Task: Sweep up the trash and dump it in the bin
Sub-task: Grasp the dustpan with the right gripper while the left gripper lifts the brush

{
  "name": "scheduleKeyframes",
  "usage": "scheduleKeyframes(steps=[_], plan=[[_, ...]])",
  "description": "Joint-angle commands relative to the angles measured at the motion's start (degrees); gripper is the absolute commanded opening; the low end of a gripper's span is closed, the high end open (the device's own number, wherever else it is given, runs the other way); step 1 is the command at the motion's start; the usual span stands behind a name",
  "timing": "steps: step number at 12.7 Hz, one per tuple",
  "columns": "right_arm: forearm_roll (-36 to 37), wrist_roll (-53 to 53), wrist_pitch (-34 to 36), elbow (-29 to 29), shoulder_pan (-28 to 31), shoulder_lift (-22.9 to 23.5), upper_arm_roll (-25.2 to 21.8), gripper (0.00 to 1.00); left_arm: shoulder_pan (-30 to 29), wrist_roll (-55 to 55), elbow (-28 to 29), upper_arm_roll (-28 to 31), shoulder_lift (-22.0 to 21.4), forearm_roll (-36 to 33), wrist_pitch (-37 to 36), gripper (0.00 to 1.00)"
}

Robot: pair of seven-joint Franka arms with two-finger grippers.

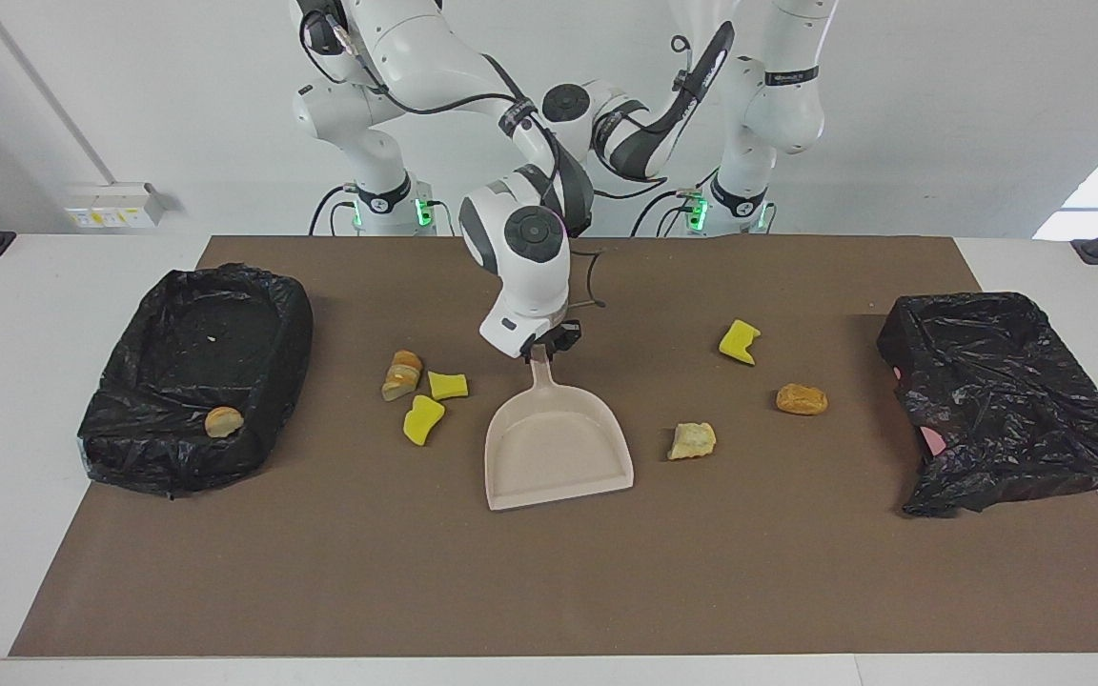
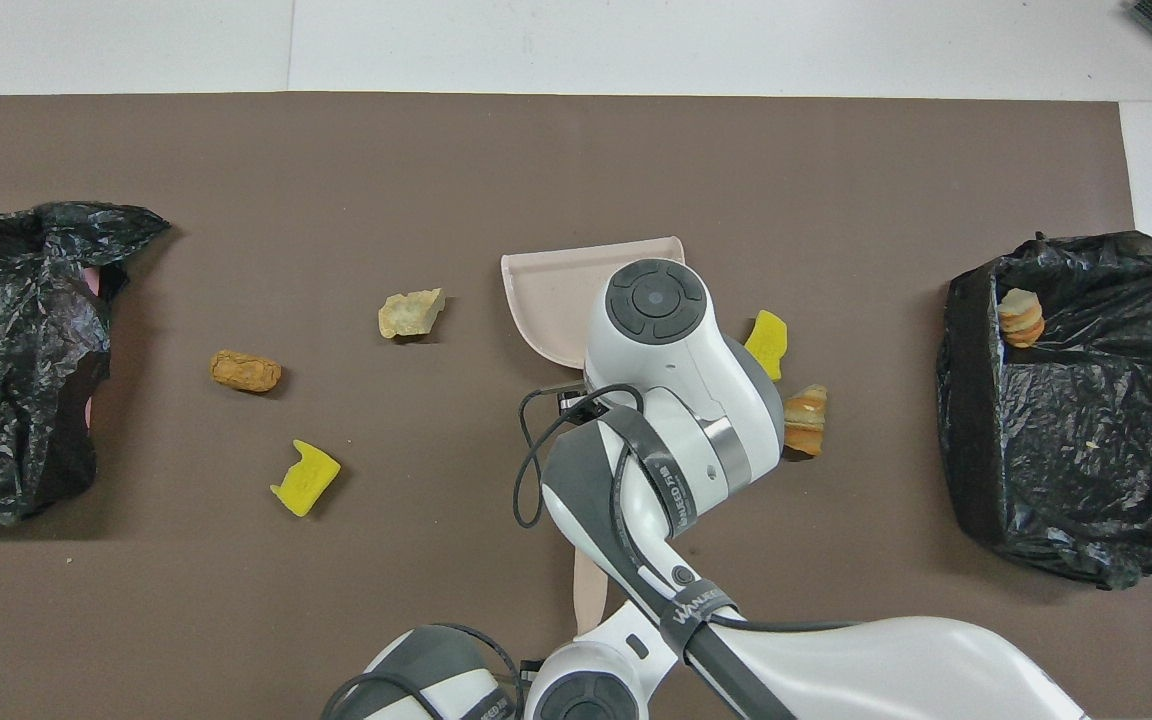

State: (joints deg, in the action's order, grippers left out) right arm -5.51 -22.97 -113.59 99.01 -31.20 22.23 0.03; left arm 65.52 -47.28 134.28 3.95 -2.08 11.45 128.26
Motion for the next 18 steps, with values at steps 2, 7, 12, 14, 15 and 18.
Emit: scheduleKeyframes(steps=[2, 7, 12, 14, 15, 18], plan=[[-1.3, 15.0, -0.7, -0.5, 2.0, -1.0, 0.1, 0.00, -4.0, 0.8, -0.2, 0.0, -2.0, 0.2, -5.6, 0.00], [0.3, 50.9, 3.9, -1.4, 9.6, -5.2, -0.5, 0.00, -15.2, 3.8, -3.5, 0.0, -2.4, -3.4, -11.9, 0.00], [9.2, 76.4, 4.4, -0.4, 10.4, -5.9, -0.4, 0.00, -26.8, 9.4, -9.1, 0.0, -1.3, -10.0, -15.2, 0.00], [9.5, 77.9, 5.8, 0.3, 9.4, -6.7, -0.5, 0.00, -32.9, 16.1, -12.9, 0.0, 1.5, -10.9, -15.0, 0.00], [10.3, 78.3, 6.4, 0.3, 8.7, -6.9, -0.4, 0.00, -35.8, 20.7, -14.3, 0.0, 2.9, -11.0, -14.5, 0.00], [11.0, 80.6, 5.7, 1.8, 8.3, -7.6, -0.1, 0.00, -44.4, 36.2, -16.4, -0.1, 5.6, -11.0, -10.4, 0.00]])
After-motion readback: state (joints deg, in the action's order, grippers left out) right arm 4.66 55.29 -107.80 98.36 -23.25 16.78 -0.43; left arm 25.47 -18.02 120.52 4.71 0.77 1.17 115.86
